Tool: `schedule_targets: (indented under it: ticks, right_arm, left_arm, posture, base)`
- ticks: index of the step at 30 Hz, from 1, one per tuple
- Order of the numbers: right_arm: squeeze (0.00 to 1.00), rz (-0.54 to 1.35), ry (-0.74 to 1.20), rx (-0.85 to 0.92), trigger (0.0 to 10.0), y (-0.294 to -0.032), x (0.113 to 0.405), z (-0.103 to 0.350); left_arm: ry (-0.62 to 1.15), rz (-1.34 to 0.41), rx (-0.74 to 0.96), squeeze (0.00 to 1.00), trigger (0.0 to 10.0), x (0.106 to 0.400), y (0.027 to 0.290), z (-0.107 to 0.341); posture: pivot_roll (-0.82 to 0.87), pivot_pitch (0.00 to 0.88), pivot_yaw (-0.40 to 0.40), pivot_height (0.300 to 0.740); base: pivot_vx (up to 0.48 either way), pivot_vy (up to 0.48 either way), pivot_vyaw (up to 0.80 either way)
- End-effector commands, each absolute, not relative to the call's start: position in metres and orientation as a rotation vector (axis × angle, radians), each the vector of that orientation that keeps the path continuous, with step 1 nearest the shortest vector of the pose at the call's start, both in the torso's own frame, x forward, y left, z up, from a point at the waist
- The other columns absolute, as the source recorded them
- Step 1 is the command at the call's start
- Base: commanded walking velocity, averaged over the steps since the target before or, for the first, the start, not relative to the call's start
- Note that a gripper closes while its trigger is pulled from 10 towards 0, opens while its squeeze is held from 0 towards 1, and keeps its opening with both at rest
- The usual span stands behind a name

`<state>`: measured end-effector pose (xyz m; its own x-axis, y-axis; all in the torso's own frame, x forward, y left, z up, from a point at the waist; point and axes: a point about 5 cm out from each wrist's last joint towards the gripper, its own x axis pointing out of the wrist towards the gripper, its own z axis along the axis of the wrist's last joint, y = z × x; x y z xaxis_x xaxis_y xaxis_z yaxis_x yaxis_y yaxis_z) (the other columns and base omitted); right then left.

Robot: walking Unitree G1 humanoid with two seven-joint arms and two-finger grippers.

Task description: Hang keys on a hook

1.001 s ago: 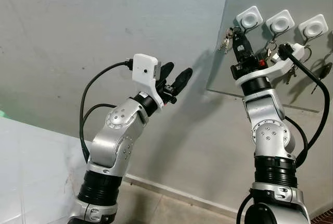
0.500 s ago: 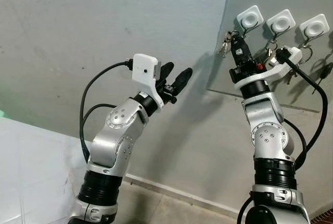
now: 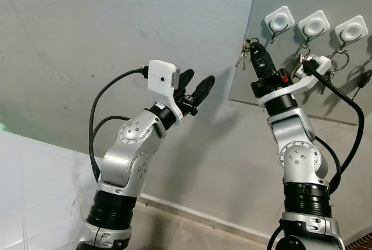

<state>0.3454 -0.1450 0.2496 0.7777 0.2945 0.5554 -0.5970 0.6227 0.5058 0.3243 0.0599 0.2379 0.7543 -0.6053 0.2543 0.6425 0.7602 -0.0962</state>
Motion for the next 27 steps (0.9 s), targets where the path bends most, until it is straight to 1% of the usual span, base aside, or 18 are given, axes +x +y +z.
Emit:
schedule_targets:
  ticks: [1, 17, 27]
  right_arm:
    - [0.00, 0.554, -0.480, 0.727, 10.0, -0.145, 0.341, 0.257]
    - [0.00, 0.496, -0.534, 0.710, 10.0, -0.165, 0.337, 0.265]
    - [0.00, 0.487, -0.543, 0.706, 10.0, -0.167, 0.337, 0.268]
  left_arm:
    - [-0.237, -0.684, -0.180, 0.00, 10.0, 0.323, 0.060, 0.245]
    - [-0.235, -0.688, -0.182, 0.00, 10.0, 0.324, 0.059, 0.245]
    - [-0.235, -0.691, -0.182, 0.00, 10.0, 0.323, 0.059, 0.245]
  posture:
    - [-0.01, 0.039, 0.016, 0.740]
    - [-0.01, 0.039, 0.019, 0.740]
    - [-0.01, 0.039, 0.021, 0.740]
  base:
    - [0.000, 0.000, 0.00]
    - [0.000, 0.000, 0.00]
    - [0.000, 0.000, 0.00]
